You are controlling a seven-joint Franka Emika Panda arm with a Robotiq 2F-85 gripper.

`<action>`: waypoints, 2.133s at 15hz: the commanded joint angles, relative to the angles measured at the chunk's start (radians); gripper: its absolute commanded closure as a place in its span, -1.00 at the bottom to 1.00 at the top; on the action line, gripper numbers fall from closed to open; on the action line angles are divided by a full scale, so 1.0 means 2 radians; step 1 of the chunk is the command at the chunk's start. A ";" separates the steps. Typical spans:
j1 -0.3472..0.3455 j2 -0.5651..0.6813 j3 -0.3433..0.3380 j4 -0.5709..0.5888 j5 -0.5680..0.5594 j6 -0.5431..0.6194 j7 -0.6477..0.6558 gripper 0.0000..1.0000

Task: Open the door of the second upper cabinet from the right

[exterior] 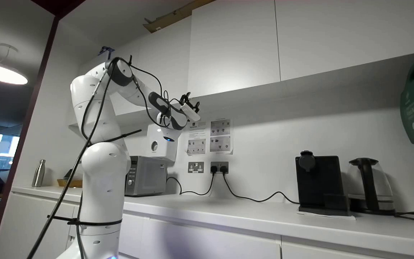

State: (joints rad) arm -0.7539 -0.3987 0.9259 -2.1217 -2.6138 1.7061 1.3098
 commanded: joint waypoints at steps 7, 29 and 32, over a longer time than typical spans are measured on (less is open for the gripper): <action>-0.101 -0.075 0.062 0.011 0.000 0.031 0.129 -1.00; -0.188 -0.107 0.103 0.064 0.000 0.014 0.134 -1.00; -0.190 -0.104 0.104 0.065 0.000 0.009 0.132 -1.00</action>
State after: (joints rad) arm -1.0941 -0.6017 1.1191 -2.0222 -2.6137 1.7352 1.5504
